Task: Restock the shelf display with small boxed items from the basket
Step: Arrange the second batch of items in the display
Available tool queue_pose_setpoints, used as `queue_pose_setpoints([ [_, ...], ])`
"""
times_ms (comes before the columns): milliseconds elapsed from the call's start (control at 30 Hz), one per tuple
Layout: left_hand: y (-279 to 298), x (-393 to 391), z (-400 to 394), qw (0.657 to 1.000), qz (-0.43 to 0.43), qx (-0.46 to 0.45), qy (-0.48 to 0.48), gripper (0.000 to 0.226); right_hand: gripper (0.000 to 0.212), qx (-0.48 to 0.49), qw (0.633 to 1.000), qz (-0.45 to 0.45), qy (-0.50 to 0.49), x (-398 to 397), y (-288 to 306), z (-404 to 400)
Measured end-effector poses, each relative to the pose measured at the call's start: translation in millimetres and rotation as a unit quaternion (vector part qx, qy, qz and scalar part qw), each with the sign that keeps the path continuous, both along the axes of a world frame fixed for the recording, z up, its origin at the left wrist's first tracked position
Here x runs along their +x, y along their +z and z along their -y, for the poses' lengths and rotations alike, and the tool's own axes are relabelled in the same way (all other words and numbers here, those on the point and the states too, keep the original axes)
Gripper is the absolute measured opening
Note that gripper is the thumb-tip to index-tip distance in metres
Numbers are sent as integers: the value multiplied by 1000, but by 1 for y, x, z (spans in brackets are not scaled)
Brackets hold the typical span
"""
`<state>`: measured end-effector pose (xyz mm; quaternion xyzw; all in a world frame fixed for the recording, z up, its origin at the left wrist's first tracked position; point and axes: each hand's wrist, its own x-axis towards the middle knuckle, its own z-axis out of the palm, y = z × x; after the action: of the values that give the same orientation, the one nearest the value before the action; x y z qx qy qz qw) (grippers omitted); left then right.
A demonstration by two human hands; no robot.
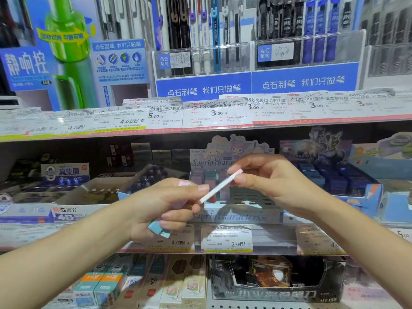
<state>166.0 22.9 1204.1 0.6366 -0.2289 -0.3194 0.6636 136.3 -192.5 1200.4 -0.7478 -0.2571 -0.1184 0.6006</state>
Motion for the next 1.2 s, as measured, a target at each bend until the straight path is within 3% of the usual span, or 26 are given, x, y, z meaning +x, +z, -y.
queue_pose_setpoints([
  [167, -2, -1, 3, 990, 113, 44, 71, 17, 24, 41, 998, -35, 17, 4, -3, -6],
  [333, -1, -2, 10, 956, 252, 90, 118, 18, 28, 101, 993, -4, -61, 9, -3, -18],
  [400, -1, 4, 7, 893, 400, 114, 170, 19, 26, 105, 990, 20, -89, 11, 0, -15],
  [500, 0, 16, -6, 744, 602, 212, 198, 14, 26, 23, 988, 71, -135, 16, 2, -8],
  [567, 2, 17, -10, 710, 636, 256, 163, 21, 28, -27, 984, 92, -153, 18, 0, -7],
  [733, 3, 14, -6, 690, 634, 333, 109, 61, 29, -67, 980, 99, -159, 20, -7, -9],
  [933, 9, 13, -4, 711, 609, 340, 92, 66, 26, -103, 978, 102, -150, 23, -8, -8],
  [1067, 12, 12, -4, 717, 604, 336, 86, 65, 12, -192, 957, 147, -160, 23, -10, -8],
  [1200, 11, 15, -4, 719, 608, 327, 81, 63, 33, -202, 958, 126, -158, 25, -16, -9],
])
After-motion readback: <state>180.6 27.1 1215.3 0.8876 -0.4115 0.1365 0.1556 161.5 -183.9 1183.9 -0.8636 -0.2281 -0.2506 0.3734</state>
